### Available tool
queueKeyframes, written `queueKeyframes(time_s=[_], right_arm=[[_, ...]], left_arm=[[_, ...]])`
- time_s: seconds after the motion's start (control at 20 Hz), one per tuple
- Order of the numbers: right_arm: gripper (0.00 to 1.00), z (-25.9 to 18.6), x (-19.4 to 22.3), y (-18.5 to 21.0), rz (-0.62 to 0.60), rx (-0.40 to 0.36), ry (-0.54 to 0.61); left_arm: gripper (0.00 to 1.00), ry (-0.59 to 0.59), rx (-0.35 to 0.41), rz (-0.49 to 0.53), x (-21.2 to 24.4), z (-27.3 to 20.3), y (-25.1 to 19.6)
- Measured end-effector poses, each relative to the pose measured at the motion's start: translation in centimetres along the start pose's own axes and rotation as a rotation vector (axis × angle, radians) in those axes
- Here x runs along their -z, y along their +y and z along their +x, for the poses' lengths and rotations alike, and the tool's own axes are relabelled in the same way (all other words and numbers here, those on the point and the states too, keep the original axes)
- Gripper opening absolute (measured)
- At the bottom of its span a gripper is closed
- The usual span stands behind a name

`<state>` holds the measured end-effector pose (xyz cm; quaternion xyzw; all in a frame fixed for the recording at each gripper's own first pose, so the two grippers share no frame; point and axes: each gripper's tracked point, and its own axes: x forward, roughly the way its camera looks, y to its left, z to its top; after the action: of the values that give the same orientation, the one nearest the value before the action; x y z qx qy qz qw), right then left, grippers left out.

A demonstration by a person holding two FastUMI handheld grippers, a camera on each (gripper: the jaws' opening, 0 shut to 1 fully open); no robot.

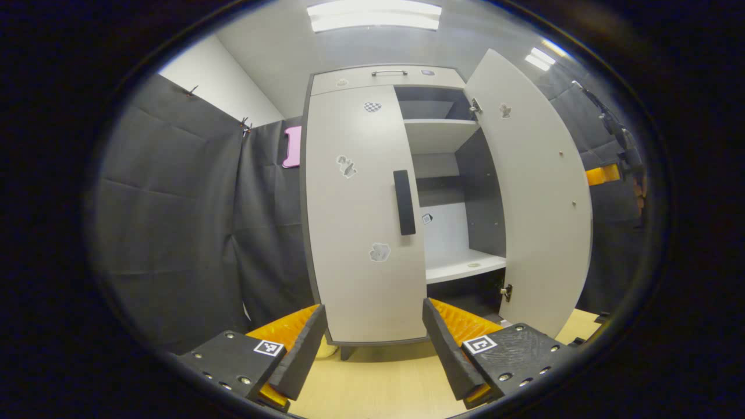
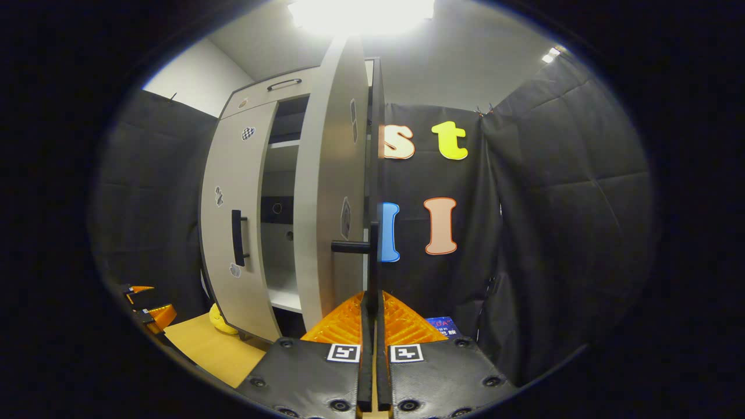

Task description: Open the right door of the double-door shoe cabinet with the right hand, and open the left door with the left hand.

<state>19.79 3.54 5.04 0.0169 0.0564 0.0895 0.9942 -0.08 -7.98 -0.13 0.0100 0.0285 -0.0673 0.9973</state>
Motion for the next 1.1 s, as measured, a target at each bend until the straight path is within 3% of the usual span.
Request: queueKeyframes(time_s=[0.3, 0.4, 0.55, 0.75, 1.1], right_arm=[[0.06, -2.2, -0.7, -1.4, -0.057, 0.045, -0.049], [0.17, -3.3, -0.9, -1.9, -0.075, 0.056, -0.066], [1.0, -3.5, -0.8, -1.6, -0.043, 0.062, -0.076], [0.97, -5.3, 0.1, -2.6, -0.035, 0.133, -0.064], [0.97, -7.0, 1.9, -3.9, 0.031, 0.227, -0.023]], left_arm=[[0.95, -0.019, 0.053, 0.031, -2.8, 4.3, -1.6], [0.95, -0.029, 0.079, 0.04, -3.7, 5.5, -2.4], [0.97, -0.046, 0.106, 0.04, -5.1, 7.7, -3.4], [0.95, -0.057, 0.124, 0.019, -6.9, 10.9, -4.4], [0.96, -0.133, 0.072, 0.048, -11.1, 16.8, -3.4]])
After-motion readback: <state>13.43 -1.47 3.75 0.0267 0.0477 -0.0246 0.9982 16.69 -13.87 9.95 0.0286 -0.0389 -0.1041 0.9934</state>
